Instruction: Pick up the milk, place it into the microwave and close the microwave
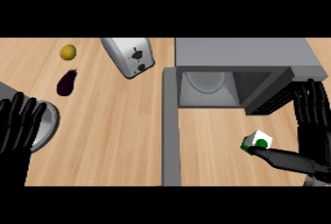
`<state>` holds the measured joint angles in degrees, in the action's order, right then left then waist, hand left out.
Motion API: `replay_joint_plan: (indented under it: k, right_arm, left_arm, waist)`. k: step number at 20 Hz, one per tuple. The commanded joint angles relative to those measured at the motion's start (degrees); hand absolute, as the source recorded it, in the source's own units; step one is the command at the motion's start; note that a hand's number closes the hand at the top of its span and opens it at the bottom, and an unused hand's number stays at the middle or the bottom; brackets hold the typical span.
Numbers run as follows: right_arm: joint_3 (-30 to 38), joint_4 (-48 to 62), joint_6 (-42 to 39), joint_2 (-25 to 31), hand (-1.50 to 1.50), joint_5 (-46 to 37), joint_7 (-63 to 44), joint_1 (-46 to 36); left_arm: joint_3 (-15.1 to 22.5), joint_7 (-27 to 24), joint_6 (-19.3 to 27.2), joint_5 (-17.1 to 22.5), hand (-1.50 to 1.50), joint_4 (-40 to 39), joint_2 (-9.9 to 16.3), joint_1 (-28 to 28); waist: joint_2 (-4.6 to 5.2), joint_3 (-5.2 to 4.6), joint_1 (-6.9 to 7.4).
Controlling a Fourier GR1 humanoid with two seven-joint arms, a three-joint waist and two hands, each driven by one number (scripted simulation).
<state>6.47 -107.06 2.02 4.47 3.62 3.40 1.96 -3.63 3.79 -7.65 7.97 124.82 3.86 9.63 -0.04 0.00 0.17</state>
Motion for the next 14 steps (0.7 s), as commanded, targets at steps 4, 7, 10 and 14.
replay_joint_plan:
  k: [4, 7, 10, 14]
  right_arm:
    - [-0.01, 10.95, -0.79, -1.71, -1.50, -1.98, 8.06, 1.33]
    - [1.04, 8.27, -2.45, -0.68, -1.50, -1.78, 9.85, 8.54]
    - [1.72, 16.11, -2.41, -1.33, -1.50, -2.28, 15.31, 5.75]
    - [6.41, 22.63, -4.51, 1.77, -1.50, -0.45, 19.98, 5.27]
  left_arm:
    - [-2.49, 0.27, -2.06, 2.45, -1.50, 1.00, 0.87, 0.59]
    - [0.12, -0.53, -3.68, 2.18, -1.50, 3.89, -0.64, 5.79]
    - [0.80, 4.59, -1.97, 2.01, -1.50, 8.72, -0.96, 4.76]
    - [2.48, 0.43, -3.43, -0.24, -1.50, 9.81, -2.85, 9.86]
  waist:
    - [0.04, 0.00, 0.00]
    - [-0.04, -0.01, -0.11]
    - [0.00, 0.01, -0.04]
    - [0.00, 0.01, 0.10]
